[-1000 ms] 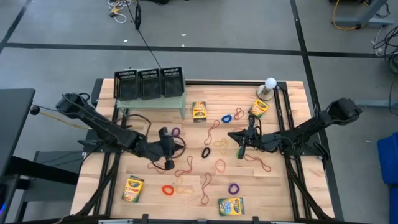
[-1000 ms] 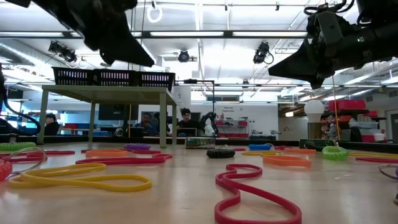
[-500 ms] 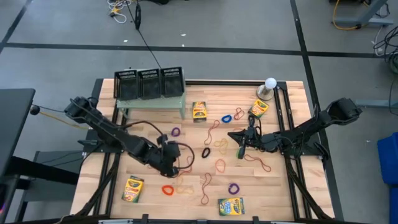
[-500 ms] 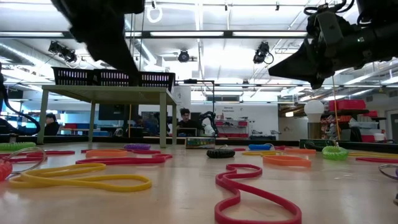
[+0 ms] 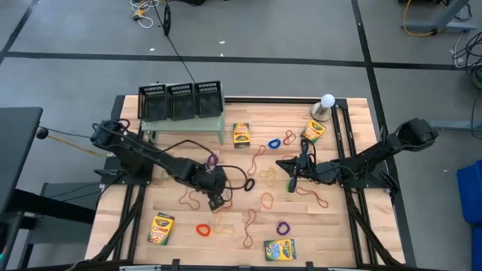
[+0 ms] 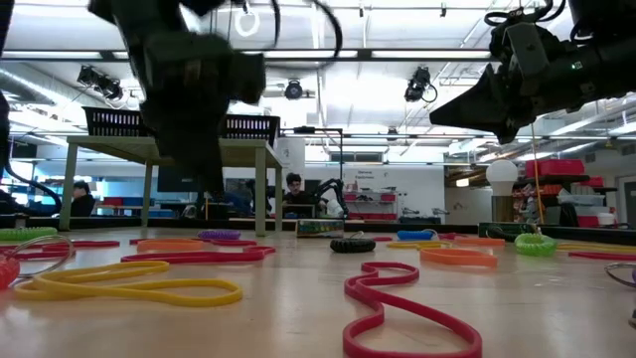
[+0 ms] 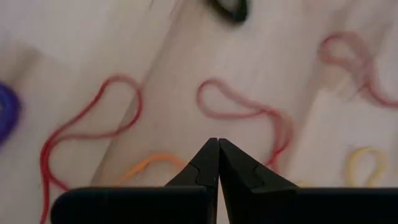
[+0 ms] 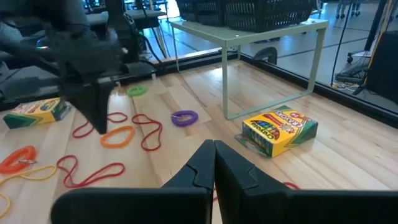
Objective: Pick & Place Office Desk Supplies
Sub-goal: Put the red rubber band into the left black bin on the shelf
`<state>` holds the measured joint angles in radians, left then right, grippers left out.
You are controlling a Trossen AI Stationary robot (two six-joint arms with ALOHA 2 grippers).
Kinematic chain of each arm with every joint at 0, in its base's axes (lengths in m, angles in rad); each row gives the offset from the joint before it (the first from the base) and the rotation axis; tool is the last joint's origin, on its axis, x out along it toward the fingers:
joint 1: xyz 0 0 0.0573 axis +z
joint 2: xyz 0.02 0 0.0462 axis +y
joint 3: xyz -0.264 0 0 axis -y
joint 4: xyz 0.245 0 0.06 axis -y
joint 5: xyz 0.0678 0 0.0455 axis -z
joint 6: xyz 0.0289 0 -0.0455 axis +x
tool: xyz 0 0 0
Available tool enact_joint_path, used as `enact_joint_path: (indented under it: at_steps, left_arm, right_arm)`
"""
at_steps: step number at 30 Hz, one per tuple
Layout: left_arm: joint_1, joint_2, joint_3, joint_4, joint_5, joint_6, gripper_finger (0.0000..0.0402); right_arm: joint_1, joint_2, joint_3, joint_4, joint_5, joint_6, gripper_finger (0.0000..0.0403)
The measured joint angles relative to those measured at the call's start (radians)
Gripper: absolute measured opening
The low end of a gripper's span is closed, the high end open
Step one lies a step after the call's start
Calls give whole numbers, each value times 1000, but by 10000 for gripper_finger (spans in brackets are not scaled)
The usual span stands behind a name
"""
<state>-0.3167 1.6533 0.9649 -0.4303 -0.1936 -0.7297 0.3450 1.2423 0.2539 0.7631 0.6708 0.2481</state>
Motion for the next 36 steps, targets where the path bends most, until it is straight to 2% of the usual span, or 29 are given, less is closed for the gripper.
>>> enact_joint_path:
  at_steps: [5,11,13,18,24,28,36]
  left_arm:
    - [-24,4,0,-52,-1,108,6]
    - [-37,-19,0,-118,-52,25,9]
    - [-33,-19,0,-123,-60,20,19]
    - [11,-15,0,-125,18,25,68]
    - [61,-13,0,-228,-76,39,119]
    - [117,10,-2,-282,-117,44,138]
    - [207,83,-2,-236,-85,155,154]
  right_arm:
    - [0,0,0,-5,0,-1,9]
    - [0,0,0,-20,0,0,9]
    - [0,0,0,-30,0,-2,9]
    - [0,0,0,-31,0,-1,9]
    - [0,0,0,-35,0,-1,9]
    - [0,0,0,-35,0,0,9]
    - [0,0,0,-37,0,0,9]
